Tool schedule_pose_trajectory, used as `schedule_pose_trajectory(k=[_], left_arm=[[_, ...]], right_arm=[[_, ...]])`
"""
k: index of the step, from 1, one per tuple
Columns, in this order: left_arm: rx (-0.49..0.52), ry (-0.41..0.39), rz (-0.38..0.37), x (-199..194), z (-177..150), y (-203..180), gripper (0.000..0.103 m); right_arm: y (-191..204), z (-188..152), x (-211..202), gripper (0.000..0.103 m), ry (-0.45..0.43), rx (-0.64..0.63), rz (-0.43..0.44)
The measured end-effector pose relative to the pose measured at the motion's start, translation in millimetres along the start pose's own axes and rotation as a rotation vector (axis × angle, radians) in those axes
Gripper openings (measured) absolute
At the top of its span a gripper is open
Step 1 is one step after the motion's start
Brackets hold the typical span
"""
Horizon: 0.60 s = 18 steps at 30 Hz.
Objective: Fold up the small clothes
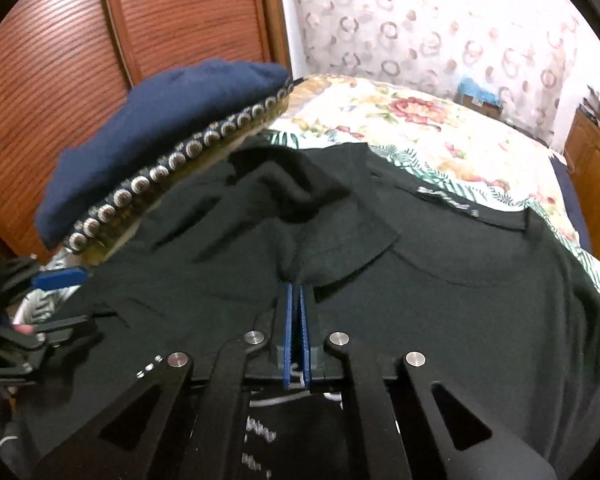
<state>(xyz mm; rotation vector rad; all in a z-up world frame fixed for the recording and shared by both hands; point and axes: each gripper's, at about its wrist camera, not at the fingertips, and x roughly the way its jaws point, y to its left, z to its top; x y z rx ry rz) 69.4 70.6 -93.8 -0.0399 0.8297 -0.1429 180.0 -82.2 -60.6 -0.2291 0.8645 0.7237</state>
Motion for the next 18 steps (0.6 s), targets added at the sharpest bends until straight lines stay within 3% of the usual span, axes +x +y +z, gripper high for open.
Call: schedule_pose_trajectory(k=[7, 16, 18], left_arm=[[0.009, 0.045, 0.032, 7.3, -2.4, -0.5, 0.053], [0.029, 0.054, 0.029, 8.3, -0.3, -4.6, 0.061], [0.033, 0.055, 0.028, 8.8, 0.2, -6.0, 0.063]], right_arm=[[-8.0, -12.9, -7.0, 0.001, 0.029, 0.015, -0.008], [-36.2, -33.2, -43.7, 0.017, -0.036, 0.043, -0.105], [-47.5, -42.8, -59.8, 0.034, -0.053, 0.057, -0.121]])
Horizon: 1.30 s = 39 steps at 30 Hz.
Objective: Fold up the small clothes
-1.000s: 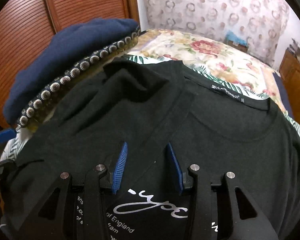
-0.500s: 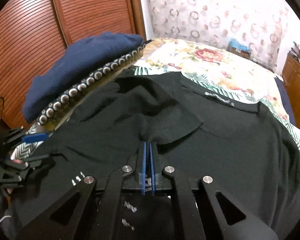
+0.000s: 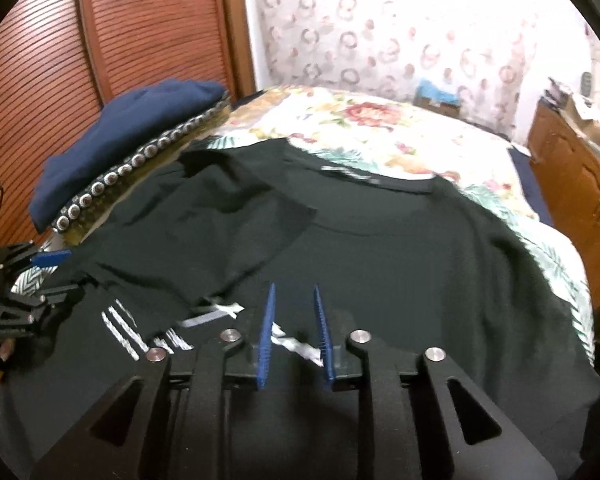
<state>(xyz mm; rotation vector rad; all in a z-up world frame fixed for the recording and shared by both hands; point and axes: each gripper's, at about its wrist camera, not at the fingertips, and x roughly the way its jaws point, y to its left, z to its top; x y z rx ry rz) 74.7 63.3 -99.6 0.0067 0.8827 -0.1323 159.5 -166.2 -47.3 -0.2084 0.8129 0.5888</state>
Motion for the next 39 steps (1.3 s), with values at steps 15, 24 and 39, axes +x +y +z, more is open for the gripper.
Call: schedule_pose_trajectory(k=[15, 24, 39], left_arm=[[0.009, 0.003, -0.007, 1.7, 1.7, -3.7, 0.068], [0.009, 0.003, -0.006, 1.7, 1.7, -4.0, 0.069], [0.009, 0.003, -0.006, 1.8, 1.9, -3.8, 0.070]], right_arm=[[-141.9, -88.1, -110.2, 0.052, -0.031, 0.180, -0.312], [-185.1, -123.5, -109.2, 0.052, 0.028, 0.319, -0.332], [-165.4, -122.1, -92.8, 0.009, 0.045, 0.218, -0.338]])
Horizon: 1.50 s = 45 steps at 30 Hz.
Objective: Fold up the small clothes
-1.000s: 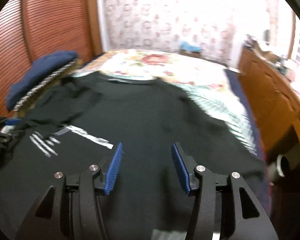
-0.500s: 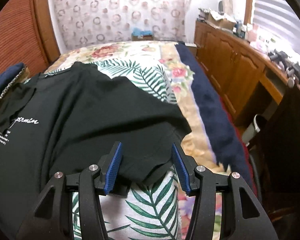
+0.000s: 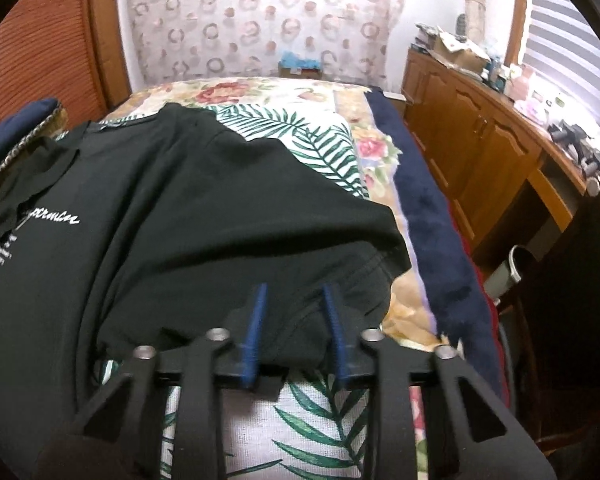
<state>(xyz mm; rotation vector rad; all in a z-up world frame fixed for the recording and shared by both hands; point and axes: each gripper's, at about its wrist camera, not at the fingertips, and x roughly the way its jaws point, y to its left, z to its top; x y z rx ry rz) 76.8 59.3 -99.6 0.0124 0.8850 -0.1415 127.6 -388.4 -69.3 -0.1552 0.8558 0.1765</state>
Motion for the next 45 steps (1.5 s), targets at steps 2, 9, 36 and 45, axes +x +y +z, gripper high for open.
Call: schedule_pose_trajectory(k=[2, 9, 36, 45], left_arm=[[0.000, 0.000, 0.000, 0.0, 0.0, 0.1, 0.070], [-0.010, 0.003, 0.008, 0.7, -1.1, 0.7, 0.075], [-0.013, 0.004, 0.013, 1.9, -0.6, 2.9, 0.079], [-0.013, 0.004, 0.013, 1.9, -0.7, 2.8, 0.079]], right_arm=[[0.2, 0.5, -0.8, 0.004, -0.004, -0.010, -0.001], [8.6, 30.1, -32.9, 0.002, -0.149, 0.031, 0.044], [96.1, 62.6, -34.5, 0.044, -0.152, -0.152, 0.180], [87.7, 41.2, 4.7, 0.044, -0.041, -0.080, 0.156]])
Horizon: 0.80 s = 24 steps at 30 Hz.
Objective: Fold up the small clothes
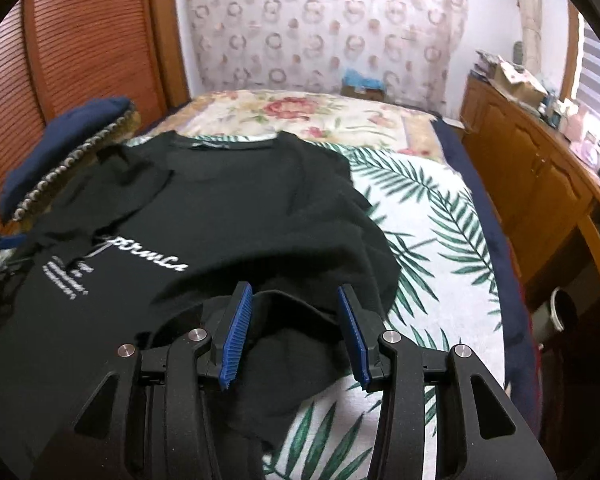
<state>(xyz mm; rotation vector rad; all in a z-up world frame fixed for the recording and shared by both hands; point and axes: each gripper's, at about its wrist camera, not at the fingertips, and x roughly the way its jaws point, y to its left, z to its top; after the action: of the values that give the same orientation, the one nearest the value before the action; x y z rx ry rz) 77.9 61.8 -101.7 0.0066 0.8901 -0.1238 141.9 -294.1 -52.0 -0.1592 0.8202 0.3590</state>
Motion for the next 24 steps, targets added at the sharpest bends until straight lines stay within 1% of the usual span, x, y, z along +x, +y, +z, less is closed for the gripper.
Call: schedule_pose_trajectory(k=[1, 5, 8, 9, 10, 11, 12, 13, 14, 19, 23, 24], left_arm=[[0.000, 0.000, 0.000, 0.0, 0.0, 0.0, 0.079], [0.000, 0.000, 0.000, 0.0, 0.1, 0.1, 0.080], [0.000, 0.000, 0.000, 0.0, 0.1, -0.1, 0.080], [0.000, 0.000, 0.000, 0.0, 0.1, -0.1, 0.080], [0.000, 0.000, 0.000, 0.0, 0.0, 0.4, 0.080], [0.000, 0.000, 0.000, 0.1, 0.2, -0.2, 0.080], [0.000, 0.000, 0.000, 0.1, 0.1, -0.1, 0.080], [0.000, 0.000, 0.000, 0.1, 0.1, -0.1, 0.080], [0.000, 0.000, 0.000, 0.1, -0.1, 0.4, 0.080], [0.000, 0.000, 0.000, 0.1, 0.2, -0.1, 0.080], [0.000, 0.000, 0.000, 0.0, 0.0, 0.4, 0.080], [0.000, 0.000, 0.000, 0.1, 0.1, -0.1, 0.080]], right_arm=[[-1.6, -0.6, 1.0, 0.044, 0.004, 0.012, -0.004], [-8.4, -1.8, 10.3, 0.044, 0.033, 0.075, 0.039], [-3.7, -2.0, 17.0, 0.044, 0.043, 0.078, 0.058], [-1.6, -1.9, 19.1, 0.041, 0.042, 0.074, 0.052], [-0.2, -1.5, 20.0, 0.032, 0.040, 0.067, 0.048], [2.1, -1.1, 19.9, 0.015, 0.035, 0.054, 0.057], [4.3, 0.1, 18.5, 0.009, 0.030, 0.041, 0.066], [5.0, 1.4, 16.3, 0.007, 0.018, 0.033, 0.063], [8.1, 5.4, 9.7, 0.005, -0.011, 0.016, 0.062], [28.0, 32.9, -21.6, 0.005, -0.118, -0.058, 0.096], [55.7, 52.9, -37.6, 0.006, -0.182, -0.130, 0.182], [62.1, 56.4, -40.3, 0.015, -0.196, -0.143, 0.214]])
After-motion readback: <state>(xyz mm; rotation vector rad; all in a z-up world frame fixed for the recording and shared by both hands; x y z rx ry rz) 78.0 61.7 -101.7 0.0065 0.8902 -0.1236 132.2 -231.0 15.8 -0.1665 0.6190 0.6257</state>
